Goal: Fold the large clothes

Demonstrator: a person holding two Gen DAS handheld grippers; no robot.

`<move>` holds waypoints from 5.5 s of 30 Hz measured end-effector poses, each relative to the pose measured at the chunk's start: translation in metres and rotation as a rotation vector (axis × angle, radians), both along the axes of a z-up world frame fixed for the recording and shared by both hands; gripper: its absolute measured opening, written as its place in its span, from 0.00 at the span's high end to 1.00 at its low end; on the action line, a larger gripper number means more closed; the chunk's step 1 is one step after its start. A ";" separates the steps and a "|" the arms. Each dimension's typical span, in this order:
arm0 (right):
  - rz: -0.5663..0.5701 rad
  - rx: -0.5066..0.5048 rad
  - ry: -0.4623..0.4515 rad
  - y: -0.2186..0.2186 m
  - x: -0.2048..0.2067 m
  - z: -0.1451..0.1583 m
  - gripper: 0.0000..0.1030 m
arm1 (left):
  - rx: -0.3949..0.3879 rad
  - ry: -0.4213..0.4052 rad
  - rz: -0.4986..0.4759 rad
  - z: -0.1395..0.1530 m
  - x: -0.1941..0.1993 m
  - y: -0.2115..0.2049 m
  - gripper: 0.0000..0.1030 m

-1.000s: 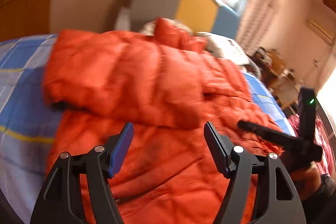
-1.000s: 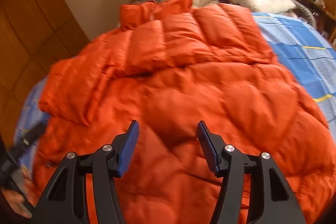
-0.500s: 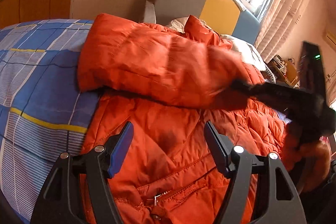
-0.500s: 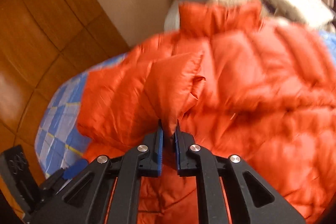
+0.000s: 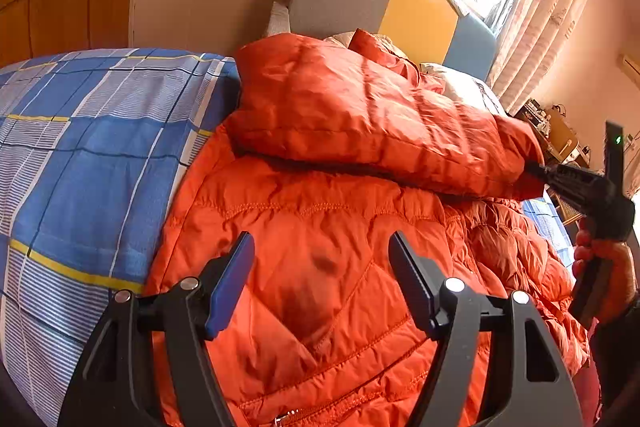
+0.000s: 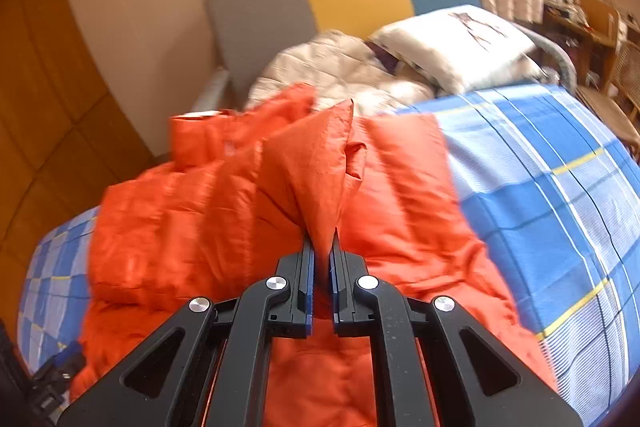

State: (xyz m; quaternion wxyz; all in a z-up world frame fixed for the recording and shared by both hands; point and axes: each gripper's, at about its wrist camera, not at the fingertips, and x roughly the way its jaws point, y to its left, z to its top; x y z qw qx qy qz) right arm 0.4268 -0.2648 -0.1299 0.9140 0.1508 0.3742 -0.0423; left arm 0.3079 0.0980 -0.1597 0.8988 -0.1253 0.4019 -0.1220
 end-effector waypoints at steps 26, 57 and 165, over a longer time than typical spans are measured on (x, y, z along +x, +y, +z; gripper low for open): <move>-0.028 -0.101 0.000 0.008 0.022 -0.011 0.49 | 0.066 -0.079 0.033 0.035 0.104 -0.034 0.31; 0.036 -0.197 0.142 0.011 0.043 -0.035 0.26 | 0.098 0.003 0.071 0.011 0.099 -0.010 0.20; 0.031 0.249 0.056 -0.096 -0.205 -0.003 0.84 | -0.355 0.037 -0.032 0.004 -0.111 0.116 0.95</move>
